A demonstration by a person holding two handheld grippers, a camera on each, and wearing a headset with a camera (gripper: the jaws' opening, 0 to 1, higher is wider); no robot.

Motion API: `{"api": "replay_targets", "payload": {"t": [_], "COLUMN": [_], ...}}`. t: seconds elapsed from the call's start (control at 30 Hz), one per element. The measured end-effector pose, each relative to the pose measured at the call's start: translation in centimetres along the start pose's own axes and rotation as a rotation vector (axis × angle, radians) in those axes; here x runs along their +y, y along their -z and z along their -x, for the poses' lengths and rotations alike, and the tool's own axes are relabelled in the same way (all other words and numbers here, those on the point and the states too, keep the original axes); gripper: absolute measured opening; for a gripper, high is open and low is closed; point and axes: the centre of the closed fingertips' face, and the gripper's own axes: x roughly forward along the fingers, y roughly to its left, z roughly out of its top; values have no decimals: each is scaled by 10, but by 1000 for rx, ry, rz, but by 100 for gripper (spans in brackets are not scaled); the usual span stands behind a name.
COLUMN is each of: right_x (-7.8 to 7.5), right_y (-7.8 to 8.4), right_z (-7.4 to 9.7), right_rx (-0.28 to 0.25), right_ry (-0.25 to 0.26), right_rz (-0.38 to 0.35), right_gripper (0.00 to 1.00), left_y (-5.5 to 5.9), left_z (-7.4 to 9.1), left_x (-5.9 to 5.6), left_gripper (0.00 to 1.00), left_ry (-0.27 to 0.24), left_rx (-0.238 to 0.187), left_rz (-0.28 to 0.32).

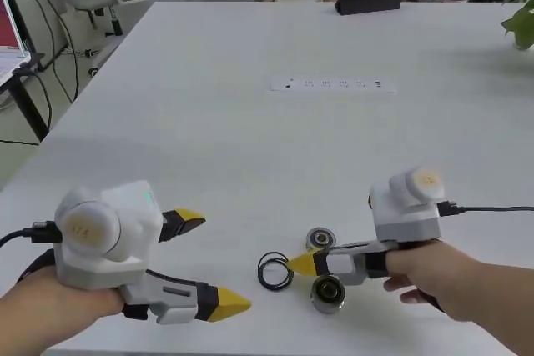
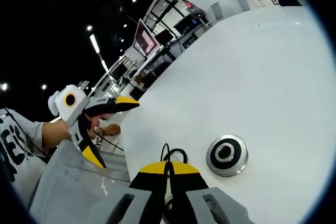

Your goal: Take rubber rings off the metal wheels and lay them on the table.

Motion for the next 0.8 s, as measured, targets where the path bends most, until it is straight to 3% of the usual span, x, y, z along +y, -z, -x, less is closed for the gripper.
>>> {"api": "replay_targets", "payload": {"t": [0.43,0.8], "right_x": [-5,1], "right_y": [2,4], "right_z": [2,0], "right_rx": [13,40], "right_ry": [31,44], "right_rz": [26,116], "right_gripper": [4,19], "left_y": [1,2], "left_z": [-3,-3], "left_x": [-2,-3], "left_gripper": [76,75], "left_ry": [11,15], "left_rx": [14,22], "left_rz": [-1,-1]}}
